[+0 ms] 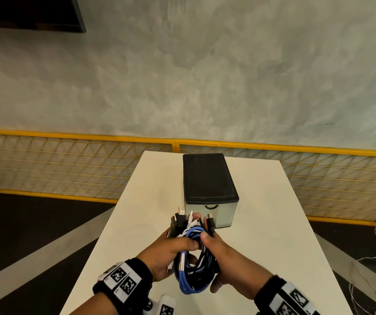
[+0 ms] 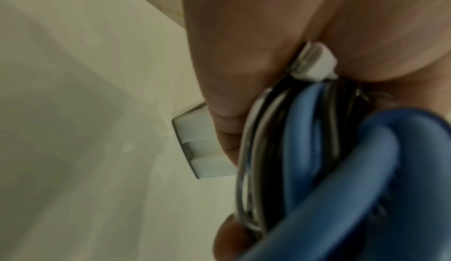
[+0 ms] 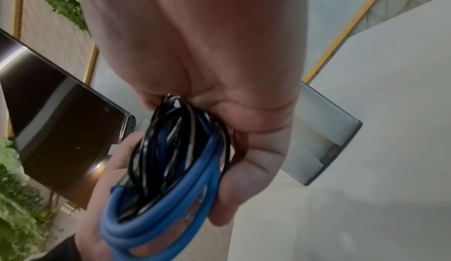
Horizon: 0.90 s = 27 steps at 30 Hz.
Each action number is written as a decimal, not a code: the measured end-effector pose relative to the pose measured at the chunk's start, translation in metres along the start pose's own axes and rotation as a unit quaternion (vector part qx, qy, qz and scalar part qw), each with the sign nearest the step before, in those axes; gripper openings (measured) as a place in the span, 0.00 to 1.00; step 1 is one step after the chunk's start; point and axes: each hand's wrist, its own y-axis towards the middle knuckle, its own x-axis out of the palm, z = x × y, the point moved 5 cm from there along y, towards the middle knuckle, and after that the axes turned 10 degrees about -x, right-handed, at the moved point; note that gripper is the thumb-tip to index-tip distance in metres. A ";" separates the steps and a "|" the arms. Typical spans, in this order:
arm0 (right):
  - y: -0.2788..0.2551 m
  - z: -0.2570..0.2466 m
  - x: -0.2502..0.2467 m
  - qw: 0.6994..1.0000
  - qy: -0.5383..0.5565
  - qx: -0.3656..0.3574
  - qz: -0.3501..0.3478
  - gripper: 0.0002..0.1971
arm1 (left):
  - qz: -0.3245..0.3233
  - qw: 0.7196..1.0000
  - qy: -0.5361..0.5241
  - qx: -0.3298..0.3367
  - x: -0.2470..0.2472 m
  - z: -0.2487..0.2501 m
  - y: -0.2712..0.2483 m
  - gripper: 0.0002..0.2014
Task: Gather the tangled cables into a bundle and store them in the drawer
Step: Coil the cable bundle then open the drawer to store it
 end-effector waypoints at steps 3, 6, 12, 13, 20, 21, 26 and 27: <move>0.006 0.004 -0.002 0.999 -0.023 0.030 0.013 0.32 | -0.010 0.999 -0.031 0.007 0.001 -0.003 0.002 0.24; 0.014 0.006 -0.003 0.998 -0.023 0.041 0.036 0.29 | -0.019 0.999 -0.045 -0.002 -0.001 -0.006 0.003 0.21; 0.023 0.004 0.002 0.992 0.094 0.061 0.050 0.24 | -0.005 0.996 -0.081 -0.034 -0.012 -0.013 0.013 0.11; 0.025 0.005 0.003 0.990 0.115 0.061 0.046 0.24 | 0.003 0.997 -0.076 -0.033 -0.013 -0.013 0.015 0.11; 0.050 0.019 -0.008 0.982 0.175 0.076 0.014 0.25 | 0.059 0.989 -0.129 -0.029 -0.018 -0.019 0.033 0.11; 0.056 0.021 -0.012 0.982 0.174 0.071 0.006 0.26 | 0.068 0.988 -0.135 -0.028 -0.018 -0.018 0.036 0.13; 0.071 0.025 -0.035 0.993 0.108 0.052 -0.004 0.30 | 0.100 0.978 -0.183 -0.018 -0.022 -0.011 0.052 0.16; 0.075 0.025 -0.044 0.998 0.048 0.044 0.022 0.28 | 0.102 0.976 -0.191 -0.014 -0.021 -0.010 0.055 0.15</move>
